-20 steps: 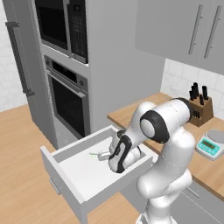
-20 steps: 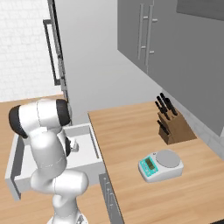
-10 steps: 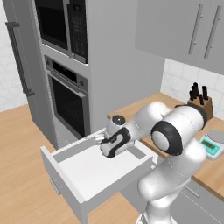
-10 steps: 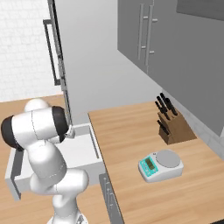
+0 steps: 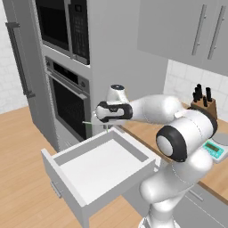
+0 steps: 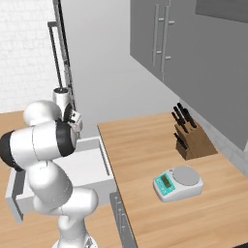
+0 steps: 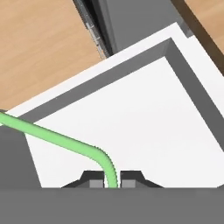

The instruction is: Take a straw from the drawer in front and place it inside the glass cup on the dining counter.

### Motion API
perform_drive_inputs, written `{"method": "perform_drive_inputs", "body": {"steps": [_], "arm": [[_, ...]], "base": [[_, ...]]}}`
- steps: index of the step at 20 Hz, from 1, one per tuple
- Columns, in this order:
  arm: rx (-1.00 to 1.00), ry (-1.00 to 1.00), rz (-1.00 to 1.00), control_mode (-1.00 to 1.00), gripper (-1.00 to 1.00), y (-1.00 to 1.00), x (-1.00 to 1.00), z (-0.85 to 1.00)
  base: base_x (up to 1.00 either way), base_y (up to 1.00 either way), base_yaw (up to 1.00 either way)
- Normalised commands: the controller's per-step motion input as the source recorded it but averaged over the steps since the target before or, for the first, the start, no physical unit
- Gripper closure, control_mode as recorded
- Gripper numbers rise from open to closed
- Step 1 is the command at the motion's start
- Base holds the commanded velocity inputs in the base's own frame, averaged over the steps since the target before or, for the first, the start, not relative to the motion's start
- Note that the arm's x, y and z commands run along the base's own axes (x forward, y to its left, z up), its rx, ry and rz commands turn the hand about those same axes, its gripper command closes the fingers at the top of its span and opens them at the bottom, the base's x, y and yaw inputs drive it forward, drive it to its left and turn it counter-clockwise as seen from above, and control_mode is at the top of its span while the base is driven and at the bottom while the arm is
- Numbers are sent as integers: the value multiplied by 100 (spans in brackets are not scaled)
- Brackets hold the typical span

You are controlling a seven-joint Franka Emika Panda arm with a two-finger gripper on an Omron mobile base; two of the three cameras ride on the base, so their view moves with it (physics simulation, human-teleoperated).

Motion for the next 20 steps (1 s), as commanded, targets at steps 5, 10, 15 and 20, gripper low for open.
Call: {"method": "perform_drive_inputs", "body": {"steps": [5,10,15,20], "arm": [[-1,21,-1,-100,100,0,-11,100],[-15,4,0,-100,100,-17,-67,71],[-15,-6,0,-100,100,-44,-78,24],[0,-2,0,-100,100,-36,-51,0]], "base": [[0,0,0],[0,0,0],[0,0,0],[0,0,0]]}}
